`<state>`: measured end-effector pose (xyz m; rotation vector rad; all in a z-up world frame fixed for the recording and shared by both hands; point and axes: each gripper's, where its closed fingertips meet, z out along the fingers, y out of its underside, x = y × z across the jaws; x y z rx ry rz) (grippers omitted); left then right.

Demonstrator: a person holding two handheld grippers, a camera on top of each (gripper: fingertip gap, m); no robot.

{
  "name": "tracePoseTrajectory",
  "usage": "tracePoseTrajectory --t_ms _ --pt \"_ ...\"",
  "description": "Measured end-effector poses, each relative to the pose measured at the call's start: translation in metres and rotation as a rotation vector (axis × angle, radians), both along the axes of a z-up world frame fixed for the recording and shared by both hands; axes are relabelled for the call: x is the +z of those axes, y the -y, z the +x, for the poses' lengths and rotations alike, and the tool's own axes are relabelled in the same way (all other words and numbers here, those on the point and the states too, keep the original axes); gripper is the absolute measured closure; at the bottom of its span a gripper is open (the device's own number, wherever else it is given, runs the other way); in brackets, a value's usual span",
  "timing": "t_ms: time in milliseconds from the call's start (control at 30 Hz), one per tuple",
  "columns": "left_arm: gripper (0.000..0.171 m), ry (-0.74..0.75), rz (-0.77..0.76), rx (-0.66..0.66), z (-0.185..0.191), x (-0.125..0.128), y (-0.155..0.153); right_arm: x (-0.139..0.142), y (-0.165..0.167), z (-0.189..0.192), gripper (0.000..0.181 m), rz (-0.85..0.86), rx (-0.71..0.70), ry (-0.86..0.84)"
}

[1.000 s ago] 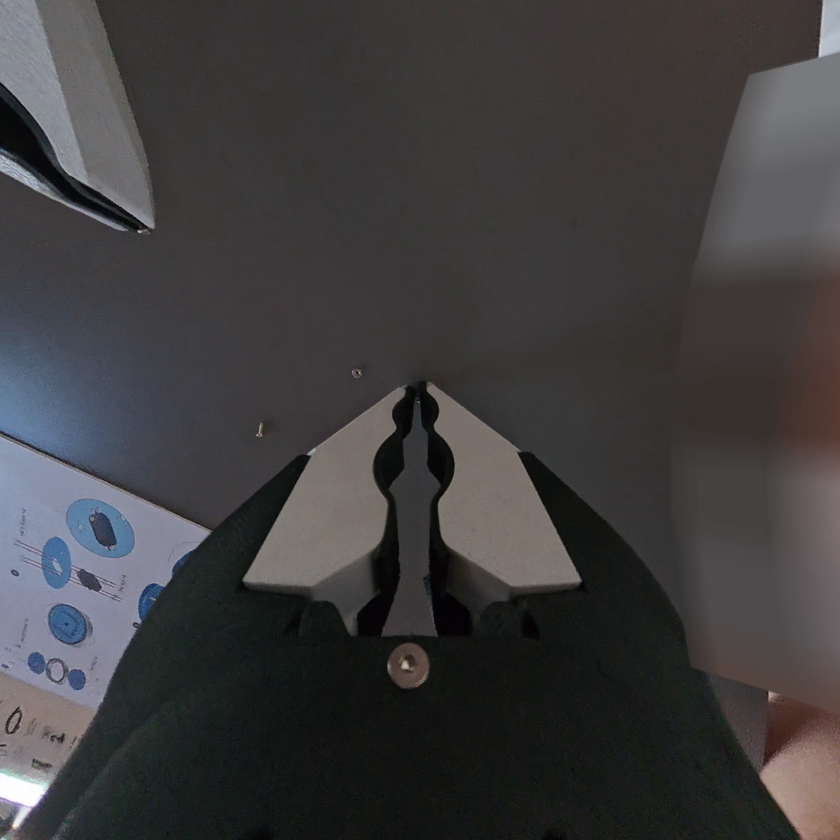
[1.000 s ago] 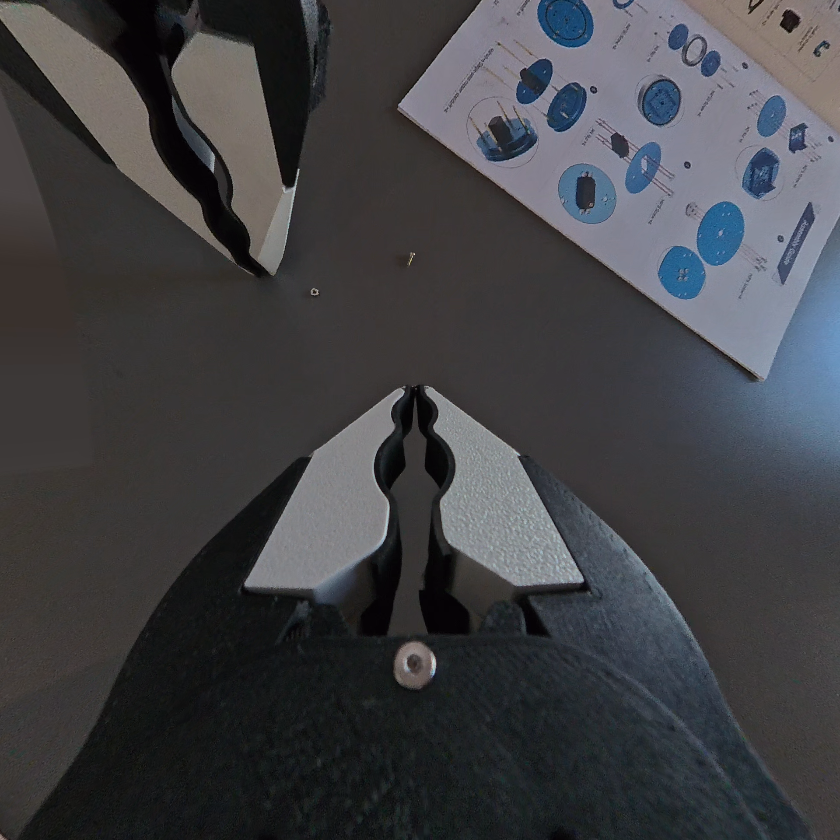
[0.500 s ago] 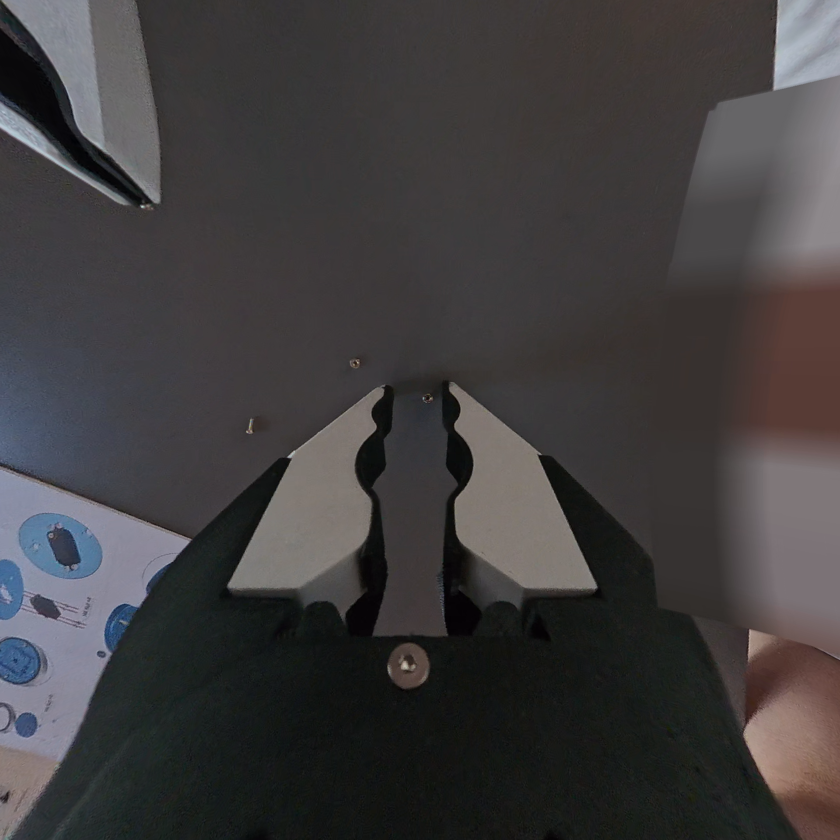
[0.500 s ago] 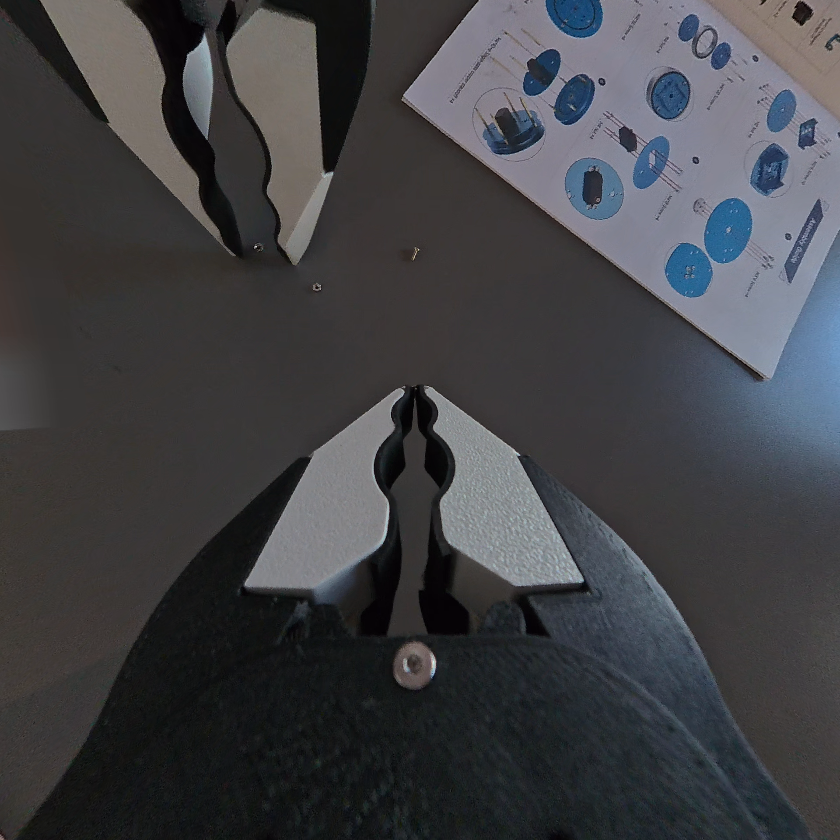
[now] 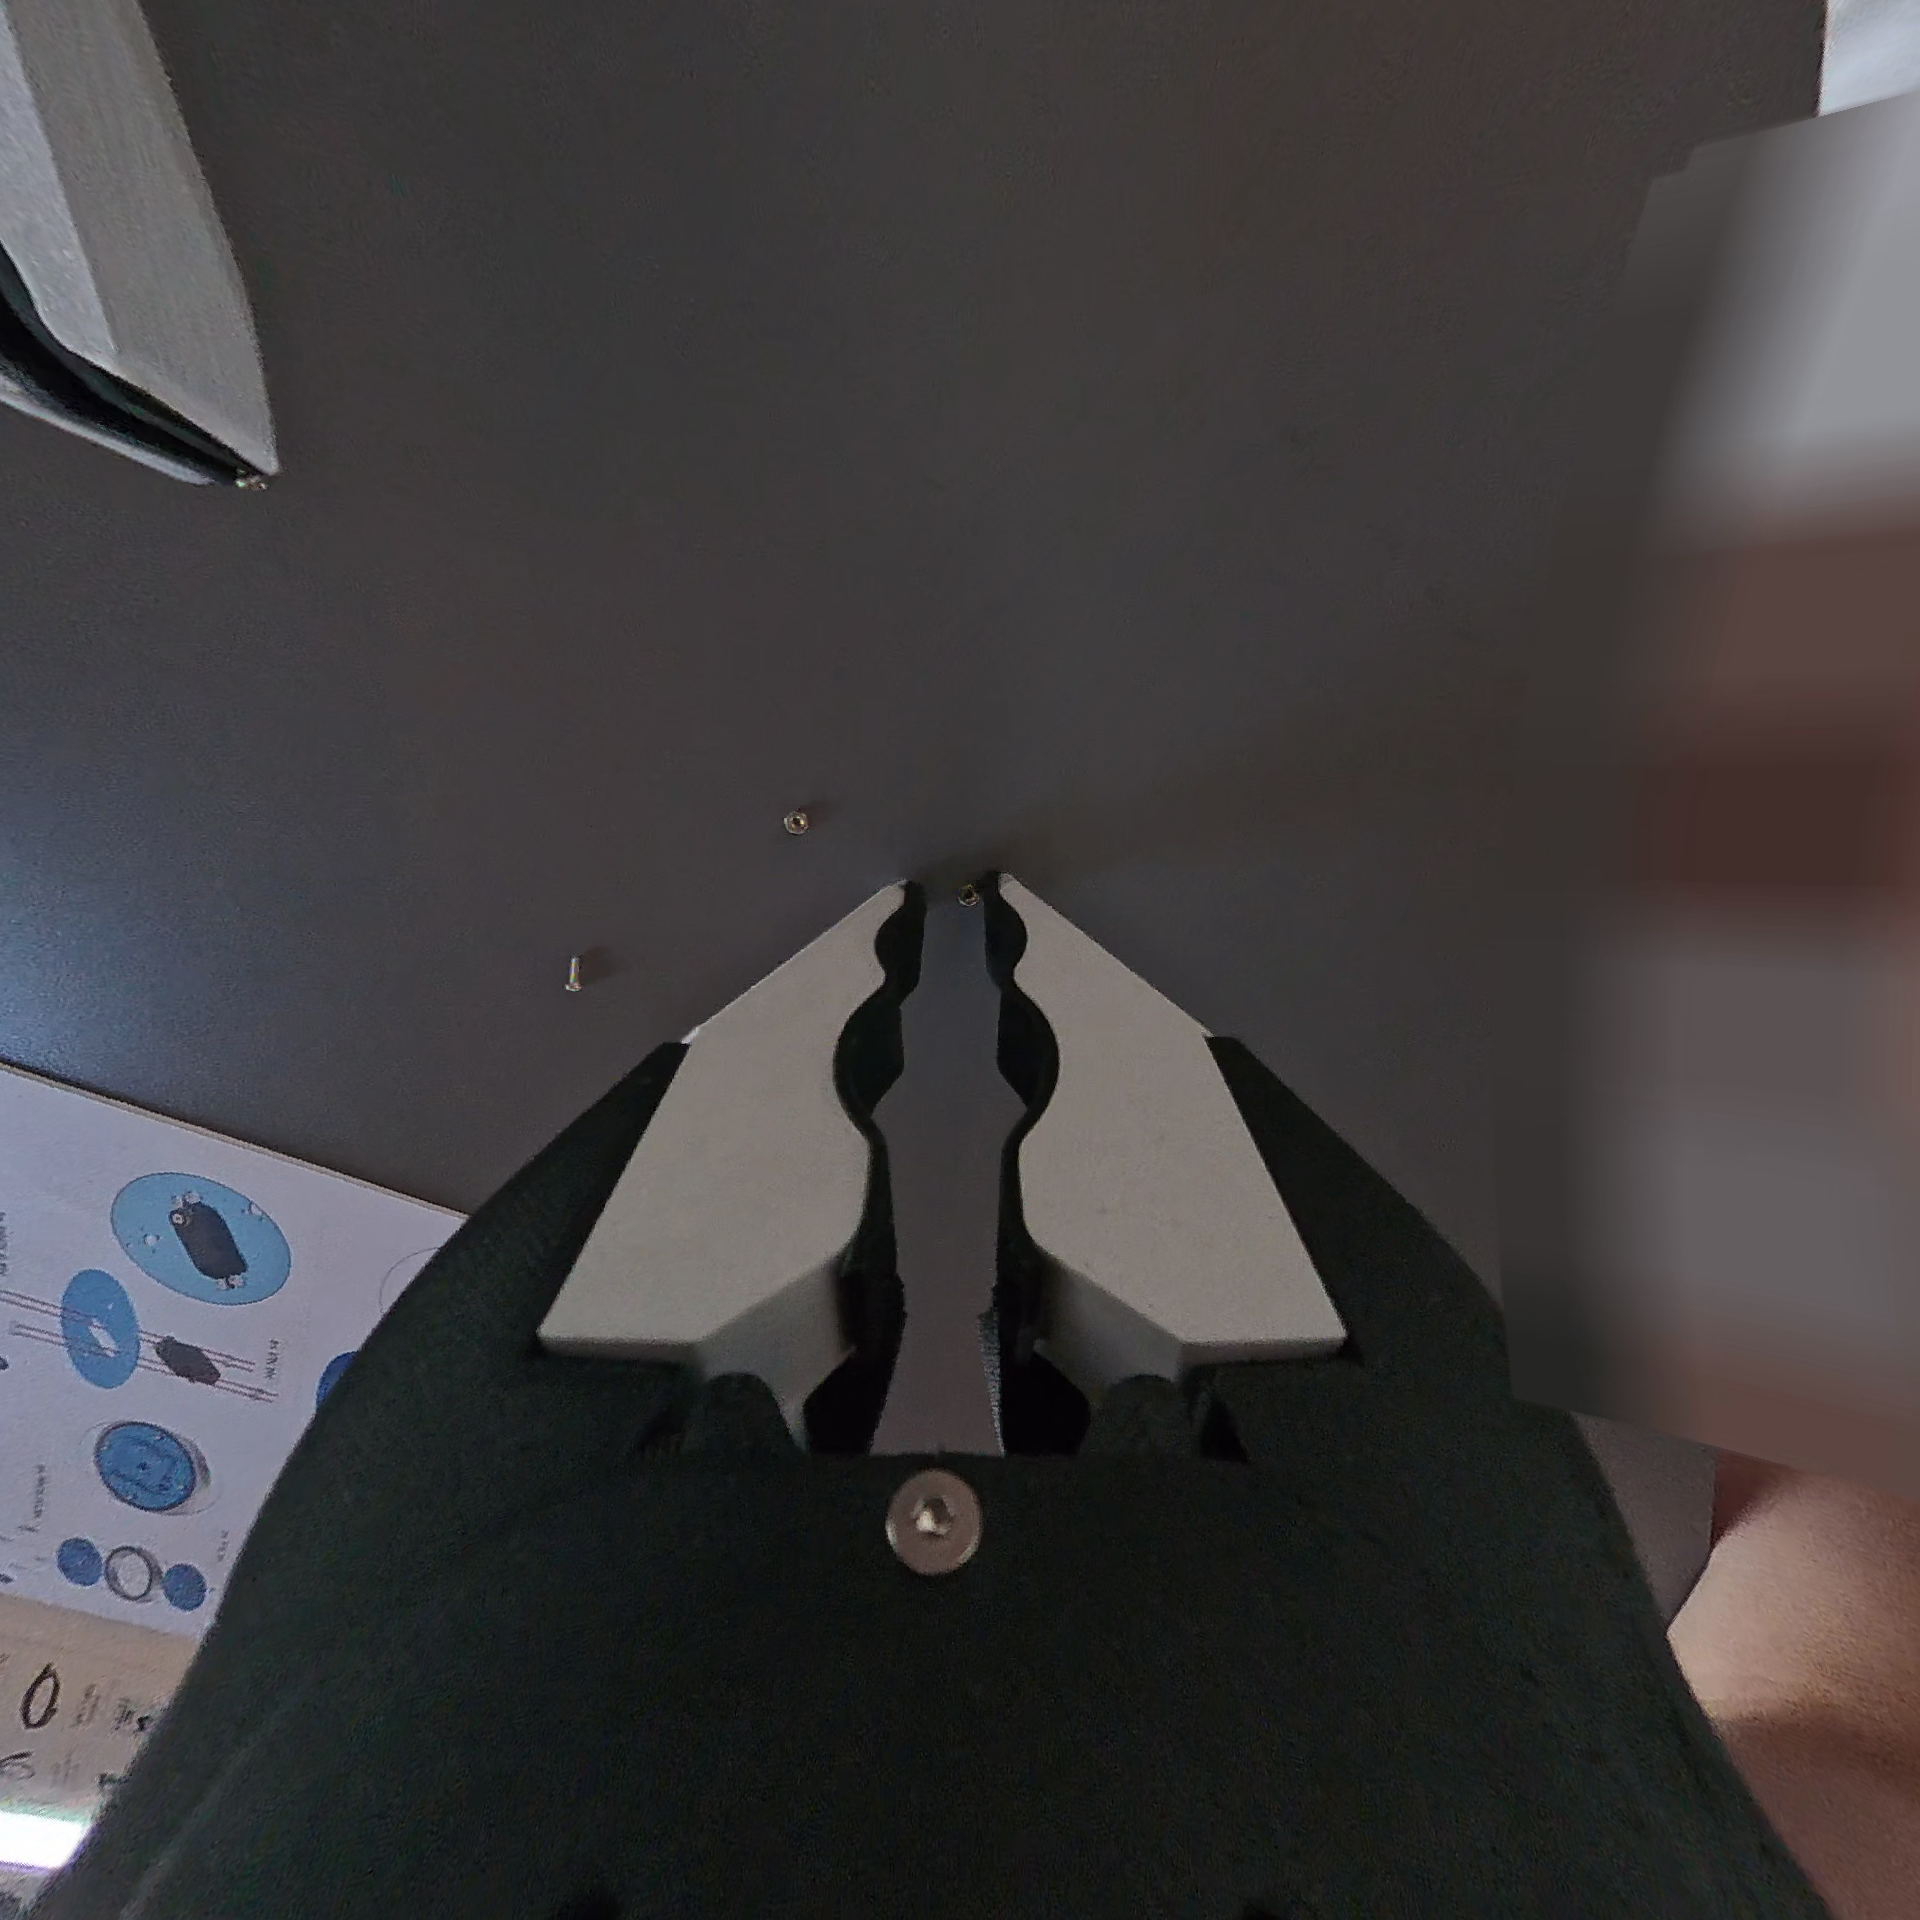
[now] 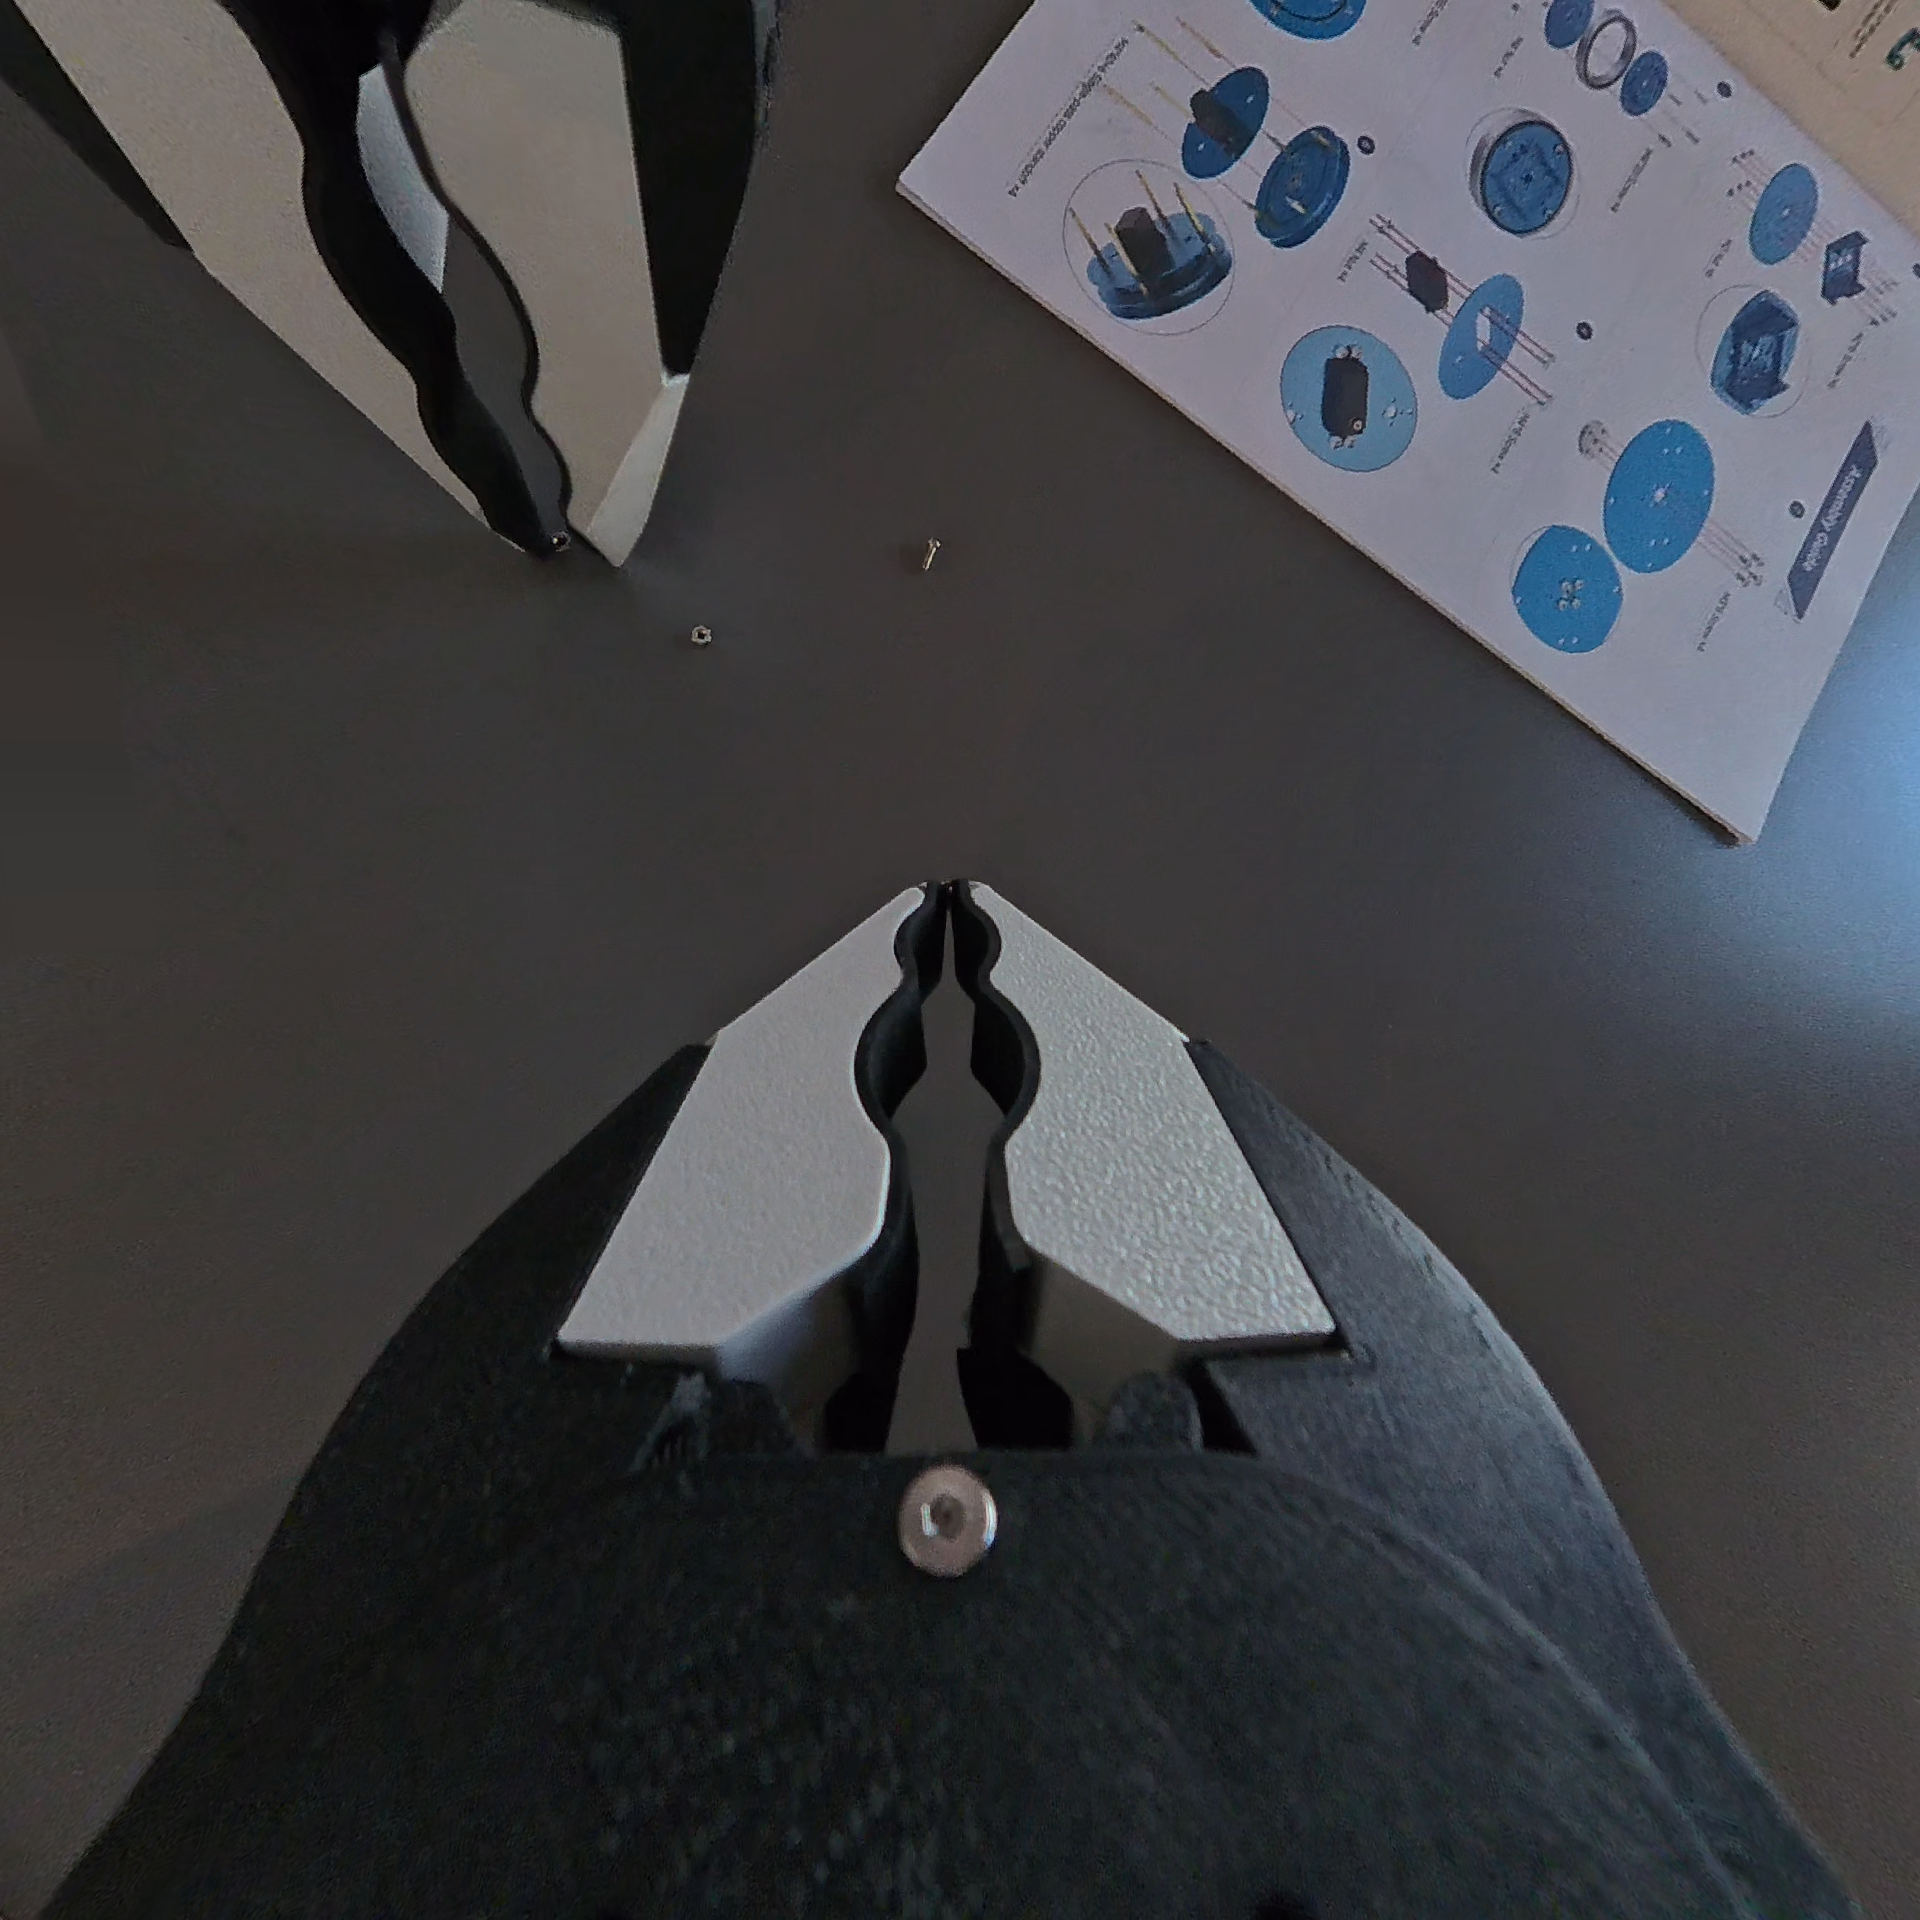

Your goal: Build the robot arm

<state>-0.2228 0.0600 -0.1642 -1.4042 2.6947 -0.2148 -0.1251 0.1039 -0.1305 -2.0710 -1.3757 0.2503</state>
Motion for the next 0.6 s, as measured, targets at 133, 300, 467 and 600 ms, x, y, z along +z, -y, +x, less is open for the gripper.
tracePoseTrajectory --t_ms 133,300,467,600 --pt "0.165 -0.018 0.014 -0.009 -0.001 0.000 0.002 -0.001 -0.001 0.001 0.181 -0.002 -0.004 0.004" --pt "0.170 -0.006 0.036 -0.051 0.000 0.000 0.002 -0.002 -0.002 0.002 0.181 -0.003 -0.009 0.006" --pt "0.171 -0.002 0.041 -0.035 -0.004 0.000 -0.002 -0.002 -0.001 0.002 0.181 -0.001 -0.009 0.005" --pt "0.171 0.017 0.061 0.002 -0.013 0.003 -0.013 -0.001 -0.001 -0.001 0.181 0.005 -0.003 0.002"
